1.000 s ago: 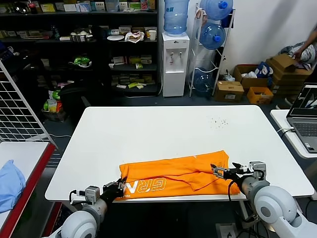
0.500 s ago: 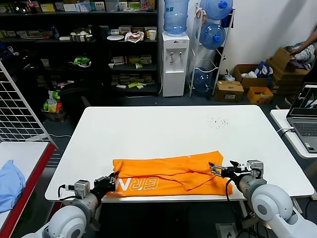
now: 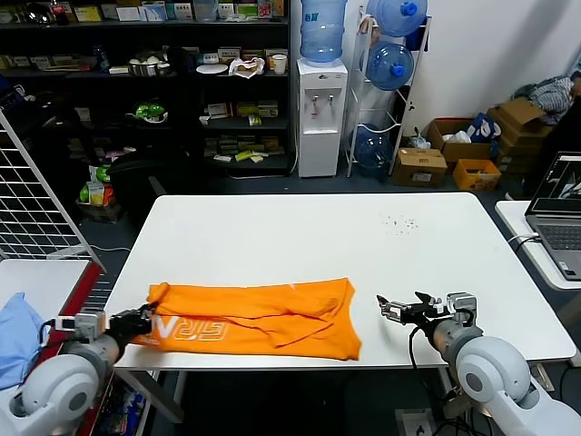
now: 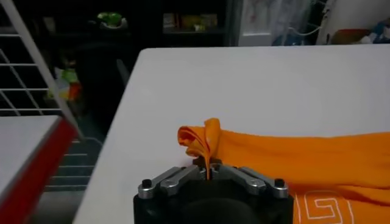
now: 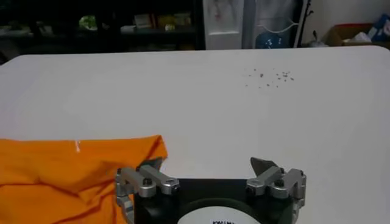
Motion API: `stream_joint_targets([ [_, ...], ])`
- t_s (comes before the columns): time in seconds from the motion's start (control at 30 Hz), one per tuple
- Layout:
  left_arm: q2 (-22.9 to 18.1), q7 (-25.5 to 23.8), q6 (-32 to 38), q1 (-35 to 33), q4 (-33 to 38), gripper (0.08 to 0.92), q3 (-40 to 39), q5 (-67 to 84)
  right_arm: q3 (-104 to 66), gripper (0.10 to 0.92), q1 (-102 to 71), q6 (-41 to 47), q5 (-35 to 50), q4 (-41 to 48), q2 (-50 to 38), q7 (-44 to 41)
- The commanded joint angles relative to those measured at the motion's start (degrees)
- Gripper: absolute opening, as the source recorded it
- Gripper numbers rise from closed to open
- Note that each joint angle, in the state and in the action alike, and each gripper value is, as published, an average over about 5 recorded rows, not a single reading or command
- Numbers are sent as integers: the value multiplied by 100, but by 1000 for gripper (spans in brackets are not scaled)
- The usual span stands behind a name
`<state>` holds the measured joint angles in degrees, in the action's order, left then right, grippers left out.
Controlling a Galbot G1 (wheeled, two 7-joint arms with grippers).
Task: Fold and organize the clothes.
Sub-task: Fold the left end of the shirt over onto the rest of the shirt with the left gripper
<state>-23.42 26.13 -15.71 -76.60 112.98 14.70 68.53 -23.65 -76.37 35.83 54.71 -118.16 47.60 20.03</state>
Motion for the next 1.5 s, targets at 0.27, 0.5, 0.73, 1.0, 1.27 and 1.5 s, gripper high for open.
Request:
stream_joint_targets([
  [0.27, 1048, 104, 80, 105, -506, 115, 457, 746, 39, 921, 23, -7, -178, 63, 112, -68],
  [0.5, -245, 1144, -242, 638, 1285, 115, -491, 1785, -54, 921, -124, 22, -269, 39, 194, 30],
  [0.73, -1751, 1909, -259, 2418, 1431, 115, -2394, 2221, -256, 921, -416, 26, -430, 47, 372, 116],
  [1.0, -2716, 2094, -254, 3185, 681, 115, -3067, 2103, -338, 921, -598, 24, -562, 34, 510, 139],
  [1.27, -2979, 2142, -246, 3251, 552, 115, -3281, 1850, -311, 921, -547, 21, -548, 56, 503, 132],
  [1.5, -3036, 2050, -246, 3241, 340, 115, -3287, 1610, -293, 921, -544, 18, -541, 34, 501, 113],
])
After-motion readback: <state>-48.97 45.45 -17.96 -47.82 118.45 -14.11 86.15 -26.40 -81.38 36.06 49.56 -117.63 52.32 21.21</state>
